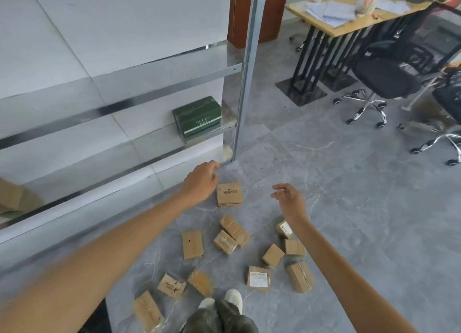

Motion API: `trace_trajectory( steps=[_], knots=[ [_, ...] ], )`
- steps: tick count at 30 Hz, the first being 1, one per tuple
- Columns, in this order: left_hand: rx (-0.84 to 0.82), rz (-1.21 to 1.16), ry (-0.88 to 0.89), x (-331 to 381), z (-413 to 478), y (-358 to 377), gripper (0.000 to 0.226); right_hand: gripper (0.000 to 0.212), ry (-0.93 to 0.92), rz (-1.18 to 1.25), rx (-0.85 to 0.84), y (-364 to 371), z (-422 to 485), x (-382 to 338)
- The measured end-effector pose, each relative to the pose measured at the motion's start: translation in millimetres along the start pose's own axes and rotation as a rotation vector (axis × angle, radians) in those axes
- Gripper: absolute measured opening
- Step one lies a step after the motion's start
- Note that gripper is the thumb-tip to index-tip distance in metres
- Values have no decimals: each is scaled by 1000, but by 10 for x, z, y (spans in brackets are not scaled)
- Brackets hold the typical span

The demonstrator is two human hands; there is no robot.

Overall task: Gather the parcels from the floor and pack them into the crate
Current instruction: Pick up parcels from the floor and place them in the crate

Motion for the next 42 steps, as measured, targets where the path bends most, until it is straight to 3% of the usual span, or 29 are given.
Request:
trace_trajectory(
  steps=[8,12,17,22,25,28,33,42],
  knots=[
    [-8,-134,-159,-1473,1229,1701,34,29,73,-71,-11,1267,1590,1444],
    [7,-167,-309,-2586,1918,3014,38,32,78,-141,-6,2164,2610,2619],
    [-133,-185,-410,-3681,2693,4588,48,39,133,-165,-47,3175,3849,3906],
    [-262,-284,-403,-4278,3258,5653,71,56,175,-47,-150,3917,4740,4746],
    [-221,-390,-449,-4435,3375,6005,75,57,202,49,-247,4225,4995,5031],
    [-105,-448,-481,-4483,3321,6040,51,50,190,177,-212,4291,5036,5139],
    [-90,-476,-467,-4124,3031,5455,50,38,160,256,-138,3840,4537,4733],
    [71,-478,-339,-2163,2397,2798,32,36,29,355,-25,2144,2971,2163]
  ],
)
Point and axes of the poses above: each hand's wrist, its own z-axis towards the middle knuckle, its own y-axis out of the palm, x = y × z, the point moved 2 cm from there along z, towards the middle knuckle, and after that the axes turned 1 degree about x, right-handed, at the moved point
